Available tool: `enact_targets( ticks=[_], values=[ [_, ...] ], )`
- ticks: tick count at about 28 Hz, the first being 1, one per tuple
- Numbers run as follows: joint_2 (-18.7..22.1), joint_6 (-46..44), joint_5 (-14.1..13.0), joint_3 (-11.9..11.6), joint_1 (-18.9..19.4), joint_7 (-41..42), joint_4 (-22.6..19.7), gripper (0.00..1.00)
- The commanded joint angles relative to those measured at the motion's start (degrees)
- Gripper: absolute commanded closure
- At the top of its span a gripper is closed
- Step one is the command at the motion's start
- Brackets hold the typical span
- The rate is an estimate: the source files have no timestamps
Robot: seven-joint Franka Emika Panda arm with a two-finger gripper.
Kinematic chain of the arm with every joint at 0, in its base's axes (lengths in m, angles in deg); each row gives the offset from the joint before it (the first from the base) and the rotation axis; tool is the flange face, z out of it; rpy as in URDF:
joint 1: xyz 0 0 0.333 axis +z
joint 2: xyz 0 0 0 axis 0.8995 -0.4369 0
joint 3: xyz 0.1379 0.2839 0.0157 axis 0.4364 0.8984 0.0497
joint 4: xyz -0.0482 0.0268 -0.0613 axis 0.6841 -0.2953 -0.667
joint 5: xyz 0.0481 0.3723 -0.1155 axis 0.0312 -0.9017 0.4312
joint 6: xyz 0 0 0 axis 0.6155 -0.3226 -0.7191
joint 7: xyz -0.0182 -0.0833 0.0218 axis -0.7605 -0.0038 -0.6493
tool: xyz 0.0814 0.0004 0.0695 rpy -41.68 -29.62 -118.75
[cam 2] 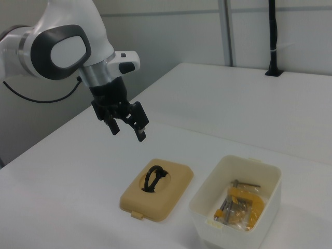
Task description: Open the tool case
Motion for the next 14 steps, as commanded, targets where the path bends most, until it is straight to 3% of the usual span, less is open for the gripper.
enact_targets(
  ticks=[1,14],
  values=[
    [-0.09,-0.30,-0.55,-0.25,0.45,-0.81,-0.02,0.00],
    [-3.34,-0.30,-1.26,-0.86,0.10,-0.55,0.24,0.00]
  ],
)
